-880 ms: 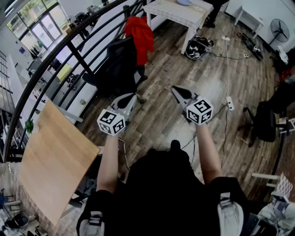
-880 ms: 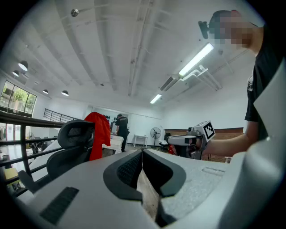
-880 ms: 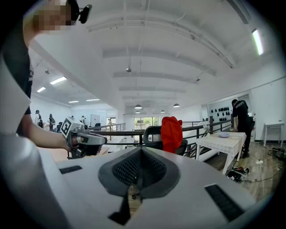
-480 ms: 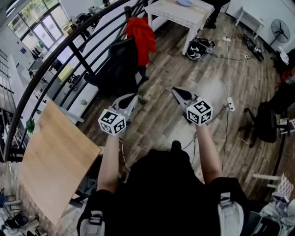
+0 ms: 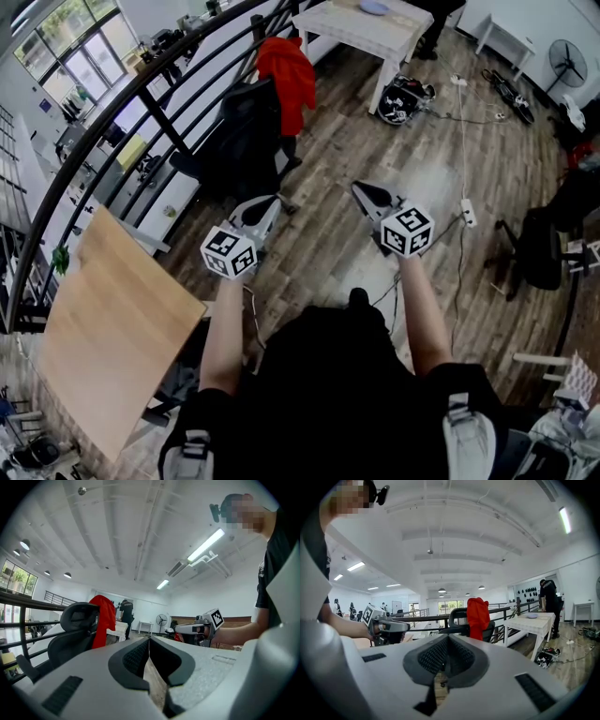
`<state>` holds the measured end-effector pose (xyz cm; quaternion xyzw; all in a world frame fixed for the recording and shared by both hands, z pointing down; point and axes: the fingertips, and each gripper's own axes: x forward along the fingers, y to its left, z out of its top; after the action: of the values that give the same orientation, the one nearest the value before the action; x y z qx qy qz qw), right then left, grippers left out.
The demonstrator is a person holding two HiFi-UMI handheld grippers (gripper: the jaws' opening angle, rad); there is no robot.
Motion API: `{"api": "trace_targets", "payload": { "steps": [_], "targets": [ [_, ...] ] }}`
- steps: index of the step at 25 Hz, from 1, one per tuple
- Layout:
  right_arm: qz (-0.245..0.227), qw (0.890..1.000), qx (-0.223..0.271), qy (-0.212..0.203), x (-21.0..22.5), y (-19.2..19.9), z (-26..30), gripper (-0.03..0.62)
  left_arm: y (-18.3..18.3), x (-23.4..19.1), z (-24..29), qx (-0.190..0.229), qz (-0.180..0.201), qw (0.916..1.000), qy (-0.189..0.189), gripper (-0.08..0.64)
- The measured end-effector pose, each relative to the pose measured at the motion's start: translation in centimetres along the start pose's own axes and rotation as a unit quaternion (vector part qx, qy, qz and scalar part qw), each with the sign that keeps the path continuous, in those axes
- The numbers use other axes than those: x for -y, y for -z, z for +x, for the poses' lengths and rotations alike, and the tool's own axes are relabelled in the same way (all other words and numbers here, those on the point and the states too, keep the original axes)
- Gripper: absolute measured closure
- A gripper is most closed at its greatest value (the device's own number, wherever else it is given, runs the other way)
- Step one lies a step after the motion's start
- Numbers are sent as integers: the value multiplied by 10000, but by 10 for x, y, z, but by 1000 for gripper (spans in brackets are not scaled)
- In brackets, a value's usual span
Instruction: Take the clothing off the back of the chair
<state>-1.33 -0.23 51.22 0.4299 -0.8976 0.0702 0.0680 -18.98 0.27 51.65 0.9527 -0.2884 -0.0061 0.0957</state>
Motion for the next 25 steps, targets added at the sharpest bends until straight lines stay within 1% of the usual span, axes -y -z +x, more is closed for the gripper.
{"api": "trace_targets", "payload": {
  "steps": [6,12,18,25],
  "targets": [
    [12,10000,-14,67,-5,5,2,594,-2,-1,-6,-24,20,10000,28,557],
    [165,9998,-56,114,0,13,6,594,2,-7,-6,-124,26,9999,-29,557],
    [155,9999,-17,54,15,10,14,594,-1,-14,6,-145,63,9998,-113,557],
    [205,9998,-23,4,42,10,21,594,-4,-16,35,-241,95,9996,-65,557]
  ]
}}
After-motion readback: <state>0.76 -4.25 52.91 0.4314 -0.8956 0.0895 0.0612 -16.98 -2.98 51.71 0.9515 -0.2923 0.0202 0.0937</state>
